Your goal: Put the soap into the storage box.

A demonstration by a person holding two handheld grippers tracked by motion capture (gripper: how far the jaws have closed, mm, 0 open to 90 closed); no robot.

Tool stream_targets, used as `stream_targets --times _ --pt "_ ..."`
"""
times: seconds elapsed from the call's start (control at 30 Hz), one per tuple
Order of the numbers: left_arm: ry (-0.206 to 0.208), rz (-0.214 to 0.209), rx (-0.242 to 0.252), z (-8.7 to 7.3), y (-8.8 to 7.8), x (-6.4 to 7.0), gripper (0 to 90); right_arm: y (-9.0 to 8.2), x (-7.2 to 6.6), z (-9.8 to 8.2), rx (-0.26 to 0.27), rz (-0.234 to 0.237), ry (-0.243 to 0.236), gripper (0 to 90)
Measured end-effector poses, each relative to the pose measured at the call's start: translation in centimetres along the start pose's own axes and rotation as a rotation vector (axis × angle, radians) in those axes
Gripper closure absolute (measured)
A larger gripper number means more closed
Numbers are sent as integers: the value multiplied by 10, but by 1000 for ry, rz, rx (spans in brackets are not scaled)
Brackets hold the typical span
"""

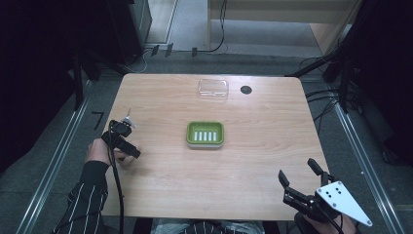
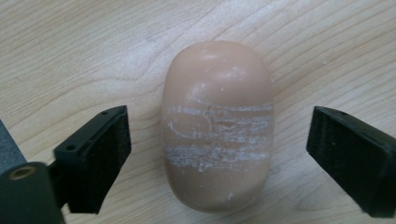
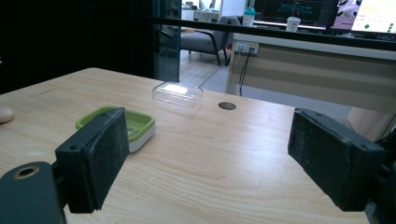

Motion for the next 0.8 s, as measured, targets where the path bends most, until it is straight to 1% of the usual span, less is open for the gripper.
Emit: stream_targets --times 0.03,0.1,0.17,0.23,0.33,0.43,0.6,0.63,0.8 --pt "-5 -3 2 -1 1 0 140 0 0 0 2 0 1 132" --pt "-4 -4 -3 -1 2 -1 143 0 0 0 3 -1 1 132" --pt "-7 -5 9 -2 3 -1 192 0 0 0 1 -1 1 132" --pt "-1 -3 0 -2 4 -2 238 0 0 0 0 1 0 132" --pt "2 -5 -9 -2 5 -1 249 0 0 0 1 1 2 132" --pt "10 -13 -18 -2 5 -1 290 0 0 0 1 0 1 132" --pt "28 -14 -32 0 7 0 308 0 0 0 0 1 1 132" --pt "28 -19 -35 0 8 0 312 0 0 0 0 1 1 132" --pt "32 -15 -45 2 10 1 325 0 0 0 0 1 2 132"
Point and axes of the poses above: each handheld gripper's, and its own axes: y roughly forward along the jaws, z roughly out of its top, x roughly to its right, the point moved 1 cm from there along y, roughly forward along the jaws, and after that the axes turned 12 degrees about z, right-handed, at the moved point
